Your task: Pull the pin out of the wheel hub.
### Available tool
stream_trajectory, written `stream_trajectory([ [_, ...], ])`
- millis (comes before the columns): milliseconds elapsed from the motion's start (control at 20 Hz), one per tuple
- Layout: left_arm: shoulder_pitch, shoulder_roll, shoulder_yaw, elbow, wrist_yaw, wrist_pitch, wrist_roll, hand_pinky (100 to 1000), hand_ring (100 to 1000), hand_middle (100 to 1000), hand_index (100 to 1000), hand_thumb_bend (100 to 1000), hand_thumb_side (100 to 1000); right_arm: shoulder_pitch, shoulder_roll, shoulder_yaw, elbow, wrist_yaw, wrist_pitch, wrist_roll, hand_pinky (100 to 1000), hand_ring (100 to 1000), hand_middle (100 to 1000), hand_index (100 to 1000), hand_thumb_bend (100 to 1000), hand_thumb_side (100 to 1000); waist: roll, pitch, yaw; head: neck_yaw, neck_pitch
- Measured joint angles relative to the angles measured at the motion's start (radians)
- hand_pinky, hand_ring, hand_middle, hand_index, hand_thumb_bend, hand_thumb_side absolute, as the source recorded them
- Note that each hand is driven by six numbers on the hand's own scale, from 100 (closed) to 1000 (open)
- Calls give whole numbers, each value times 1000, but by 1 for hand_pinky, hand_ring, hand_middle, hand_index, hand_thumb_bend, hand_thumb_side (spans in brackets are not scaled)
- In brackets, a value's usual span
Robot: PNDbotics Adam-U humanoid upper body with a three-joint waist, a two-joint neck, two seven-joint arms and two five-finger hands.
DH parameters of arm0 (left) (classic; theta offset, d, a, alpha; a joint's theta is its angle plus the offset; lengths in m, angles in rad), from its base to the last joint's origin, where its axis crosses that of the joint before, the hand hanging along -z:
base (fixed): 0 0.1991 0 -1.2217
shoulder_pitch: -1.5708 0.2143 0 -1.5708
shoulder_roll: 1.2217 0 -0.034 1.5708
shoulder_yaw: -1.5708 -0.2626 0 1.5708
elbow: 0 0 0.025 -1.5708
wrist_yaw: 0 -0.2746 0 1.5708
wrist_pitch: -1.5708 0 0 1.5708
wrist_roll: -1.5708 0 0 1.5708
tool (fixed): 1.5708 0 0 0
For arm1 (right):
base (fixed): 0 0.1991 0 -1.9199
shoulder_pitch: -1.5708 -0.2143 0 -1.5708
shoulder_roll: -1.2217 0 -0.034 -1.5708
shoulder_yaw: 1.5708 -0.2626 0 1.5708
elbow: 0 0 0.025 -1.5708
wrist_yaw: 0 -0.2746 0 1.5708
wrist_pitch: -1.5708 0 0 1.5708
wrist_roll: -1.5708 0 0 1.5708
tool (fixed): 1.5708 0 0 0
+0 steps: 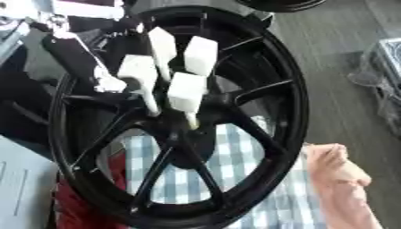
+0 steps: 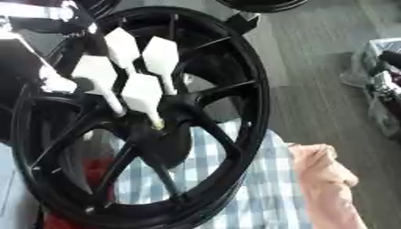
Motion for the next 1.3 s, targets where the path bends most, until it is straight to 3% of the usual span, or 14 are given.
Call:
stream_trajectory([
  [650, 60, 110, 166, -166, 92, 26, 60, 487, 430, 283, 295, 206, 100, 1, 0, 0, 0, 0, 0, -3, 733, 812, 869, 861, 100, 479, 2, 0, 9, -13, 0],
  [750, 69, 118, 179, -178, 101, 34, 68, 465, 423, 273, 291, 162, 100, 5, 0, -1, 0, 0, 0, -5, 733, 811, 868, 861, 100, 475, 2, 0, 15, -17, 0],
  [850, 103, 144, 210, -179, 110, 46, 86, 461, 422, 270, 290, 151, 100, 11, 0, -7, 0, 0, -1, -10, 733, 811, 868, 861, 100, 474, 2, 0, 30, -25, 0],
  [900, 127, 160, 232, -179, 115, 50, 98, 455, 419, 267, 289, 100, 100, 13, 0, -9, 0, 0, -2, -12, 733, 811, 868, 861, 100, 472, 1, 0, 33, -27, 0],
  [1300, 327, 242, 433, -92, 129, 94, 221, 438, 416, 261, 289, 100, 100, 32, 0, -34, 0, 1, -7, -37, 733, 811, 868, 862, 100, 470, 0, 0, 65, -47, -2],
])
